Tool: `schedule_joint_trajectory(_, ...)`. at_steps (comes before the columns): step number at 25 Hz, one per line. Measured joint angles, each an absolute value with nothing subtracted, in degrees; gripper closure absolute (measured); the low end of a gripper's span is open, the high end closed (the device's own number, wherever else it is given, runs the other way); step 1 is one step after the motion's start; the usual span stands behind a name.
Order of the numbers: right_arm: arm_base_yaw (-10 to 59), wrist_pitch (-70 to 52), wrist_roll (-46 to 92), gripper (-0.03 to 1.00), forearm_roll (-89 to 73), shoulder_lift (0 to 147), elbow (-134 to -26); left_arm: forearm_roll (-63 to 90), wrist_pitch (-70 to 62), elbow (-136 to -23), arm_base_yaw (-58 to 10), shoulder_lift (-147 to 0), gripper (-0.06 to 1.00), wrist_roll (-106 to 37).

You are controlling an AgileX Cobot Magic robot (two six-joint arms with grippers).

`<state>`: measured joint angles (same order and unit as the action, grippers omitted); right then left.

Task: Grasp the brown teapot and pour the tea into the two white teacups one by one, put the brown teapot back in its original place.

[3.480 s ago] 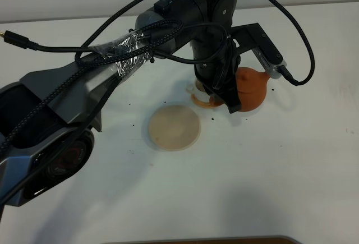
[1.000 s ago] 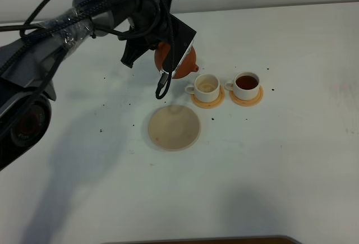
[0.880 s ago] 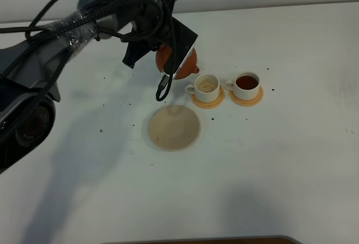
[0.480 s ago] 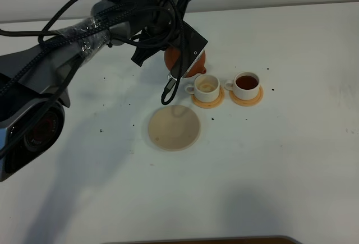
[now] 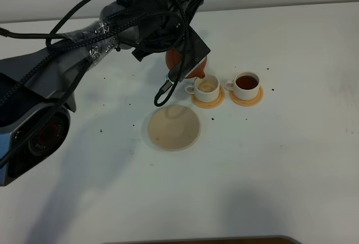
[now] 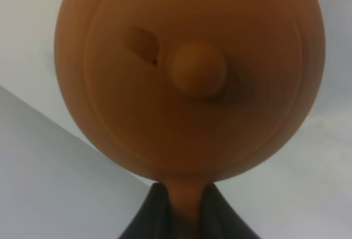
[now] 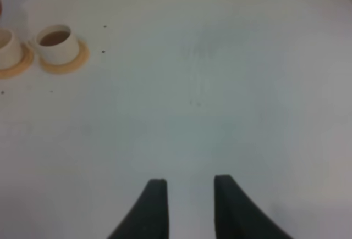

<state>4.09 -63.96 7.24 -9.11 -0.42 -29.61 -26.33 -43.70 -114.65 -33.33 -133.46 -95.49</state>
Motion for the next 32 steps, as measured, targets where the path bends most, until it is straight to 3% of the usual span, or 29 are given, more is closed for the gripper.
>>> schedule_joint_trajectory(32,4.09,-63.96,7.24,0.73,-9.11,-0.42,-29.61,-36.41,-40.68,-114.65,-36.82,-133.46,0.80,-102.97)
